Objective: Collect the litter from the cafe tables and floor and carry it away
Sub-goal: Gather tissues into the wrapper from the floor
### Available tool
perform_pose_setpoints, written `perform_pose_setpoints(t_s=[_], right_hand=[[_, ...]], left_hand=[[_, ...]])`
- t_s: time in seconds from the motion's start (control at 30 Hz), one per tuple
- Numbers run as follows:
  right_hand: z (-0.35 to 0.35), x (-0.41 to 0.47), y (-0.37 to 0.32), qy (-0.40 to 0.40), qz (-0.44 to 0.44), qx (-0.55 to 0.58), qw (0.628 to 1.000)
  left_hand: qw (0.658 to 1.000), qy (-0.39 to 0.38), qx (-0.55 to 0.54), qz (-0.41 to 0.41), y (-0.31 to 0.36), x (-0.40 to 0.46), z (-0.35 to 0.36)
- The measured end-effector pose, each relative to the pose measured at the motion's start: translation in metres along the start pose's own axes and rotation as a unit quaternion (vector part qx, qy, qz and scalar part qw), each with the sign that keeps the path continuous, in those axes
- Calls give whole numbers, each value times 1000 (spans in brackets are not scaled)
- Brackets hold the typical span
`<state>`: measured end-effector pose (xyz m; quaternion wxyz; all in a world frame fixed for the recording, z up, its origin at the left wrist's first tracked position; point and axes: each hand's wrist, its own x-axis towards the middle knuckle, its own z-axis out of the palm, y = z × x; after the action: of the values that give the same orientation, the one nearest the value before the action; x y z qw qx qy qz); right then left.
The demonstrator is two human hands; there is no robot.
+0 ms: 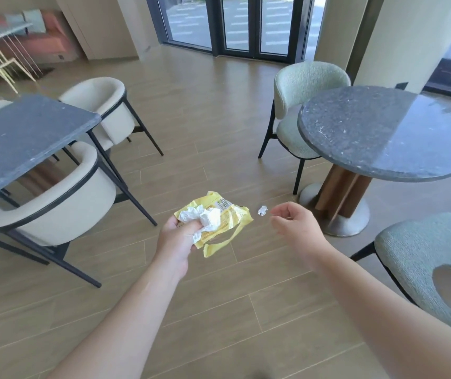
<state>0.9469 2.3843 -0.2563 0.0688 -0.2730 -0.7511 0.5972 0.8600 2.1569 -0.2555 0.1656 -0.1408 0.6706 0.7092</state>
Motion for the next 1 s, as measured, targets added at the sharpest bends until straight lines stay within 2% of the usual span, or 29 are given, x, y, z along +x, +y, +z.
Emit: perform_pose_setpoints(t_s=[0.3, 0.63, 1.0], right_hand=[[56, 107, -26, 17, 24, -15, 999], [137, 233, -97, 70, 65, -7, 995], [173, 325, -119, 78, 87, -7, 993]], left_hand=[[999, -39, -3, -23, 38, 125, 15], [994, -100, -5, -42, 118, 295, 9], [990, -120, 3, -79, 136, 397, 27]])
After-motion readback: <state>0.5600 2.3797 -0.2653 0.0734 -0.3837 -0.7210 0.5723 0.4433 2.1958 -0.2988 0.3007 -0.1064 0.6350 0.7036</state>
